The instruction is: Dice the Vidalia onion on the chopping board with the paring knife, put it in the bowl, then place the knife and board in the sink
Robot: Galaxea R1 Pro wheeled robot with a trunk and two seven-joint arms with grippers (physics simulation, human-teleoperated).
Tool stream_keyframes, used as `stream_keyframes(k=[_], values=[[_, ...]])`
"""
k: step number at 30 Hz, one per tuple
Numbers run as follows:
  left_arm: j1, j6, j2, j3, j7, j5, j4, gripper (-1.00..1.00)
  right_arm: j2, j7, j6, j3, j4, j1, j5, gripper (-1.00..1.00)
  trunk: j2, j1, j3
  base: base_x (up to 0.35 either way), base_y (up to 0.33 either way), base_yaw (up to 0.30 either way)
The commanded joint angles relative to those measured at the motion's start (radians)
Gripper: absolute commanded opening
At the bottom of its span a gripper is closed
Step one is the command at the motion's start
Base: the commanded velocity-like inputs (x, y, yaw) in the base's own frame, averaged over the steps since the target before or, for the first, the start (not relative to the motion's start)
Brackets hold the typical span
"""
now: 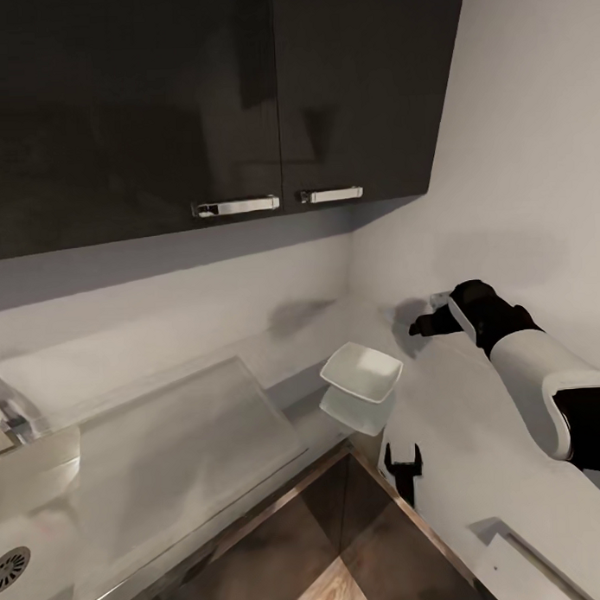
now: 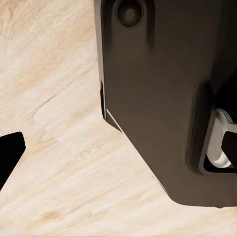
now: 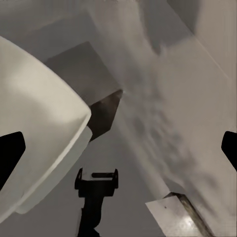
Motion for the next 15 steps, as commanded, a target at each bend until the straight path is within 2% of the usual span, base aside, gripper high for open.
stream_keyframes(k=[1, 6, 15], values=[[-0.002, -0.002, 0.000, -0.008, -0.006, 0.011, 0.003, 1.00, -0.001, 0.009, 0.004, 0.004, -0.001, -0.001, 0.011, 1.00, -0.002, 0.001, -0.002, 0.254, 0.092, 0.000], [-0.002, -0.002, 0.000, -0.008, -0.006, 0.011, 0.003, 1.00, -0.002, 0.008, 0.004, 0.004, 0.001, -0.001, 0.012, 1.00, -0.002, 0.001, -0.002, 0.200, 0.049, 0.000], [-0.002, -0.002, 0.000, -0.008, -0.006, 0.011, 0.003, 1.00, -0.002, 0.010, 0.004, 0.004, 0.019, -0.001, 0.011, 1.00, -0.002, 0.001, -0.007, 0.018, 0.003, 0.000]])
